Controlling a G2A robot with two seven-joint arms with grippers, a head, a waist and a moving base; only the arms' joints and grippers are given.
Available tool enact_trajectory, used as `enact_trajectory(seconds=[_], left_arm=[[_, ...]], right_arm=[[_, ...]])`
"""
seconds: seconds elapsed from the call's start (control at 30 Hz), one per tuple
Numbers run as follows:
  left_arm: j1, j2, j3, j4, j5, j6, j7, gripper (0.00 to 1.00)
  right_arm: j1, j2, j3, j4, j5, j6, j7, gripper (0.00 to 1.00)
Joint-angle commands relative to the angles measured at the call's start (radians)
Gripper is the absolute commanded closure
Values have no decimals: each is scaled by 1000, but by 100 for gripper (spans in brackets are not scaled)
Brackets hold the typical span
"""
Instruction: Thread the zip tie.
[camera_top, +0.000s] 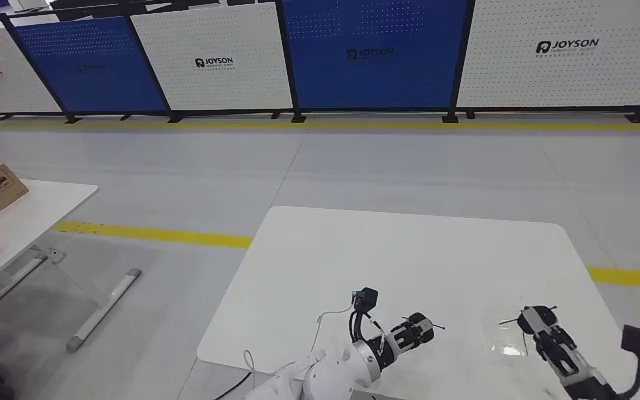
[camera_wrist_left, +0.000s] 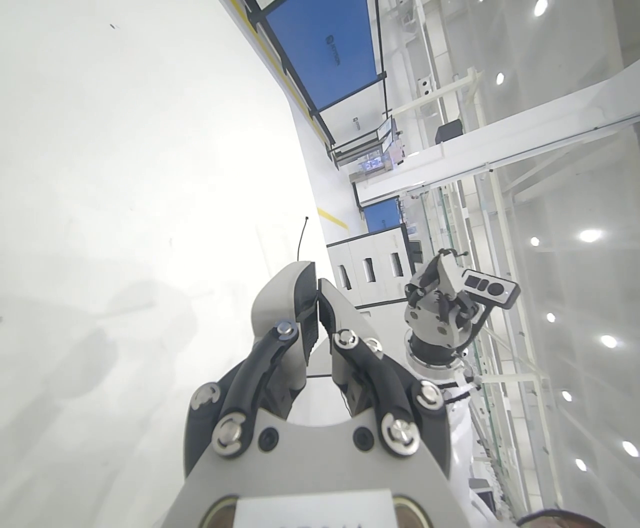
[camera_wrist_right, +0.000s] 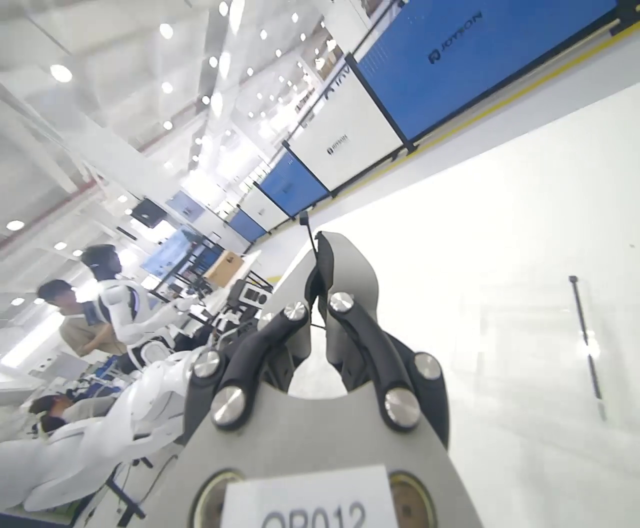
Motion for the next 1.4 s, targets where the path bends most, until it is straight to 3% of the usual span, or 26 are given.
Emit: enact_trajectory(seconds=[0.0, 0.13, 0.57, 0.63, 0.77, 1.0, 1.13, 1.37], left_arm=[[0, 0, 0, 0, 0, 0, 0, 100], [0, 0, 0, 0, 0, 0, 0, 100], [0, 0, 0, 0, 0, 0, 0, 100], [0, 0, 0, 0, 0, 0, 0, 100], [0, 0, 0, 0, 0, 0, 0, 100], [0, 0, 0, 0, 0, 0, 0, 100], [0, 0, 0, 0, 0, 0, 0, 100], [0, 0, 0, 0, 0, 0, 0, 100]], right_arm=[[5, -4, -31, 6, -27, 3, -20, 100], [79, -11, -134, 55, -113, 102, 59, 100], [79, -11, -134, 55, -113, 102, 59, 100], [89, -16, -141, 66, -106, 91, 15, 100], [92, -27, -176, 120, -110, 4, -71, 100], [124, -40, -261, 185, -170, 3, -173, 100], [115, -45, -292, 197, -238, 3, -281, 100], [112, -45, -296, 197, -251, 3, -292, 100]])
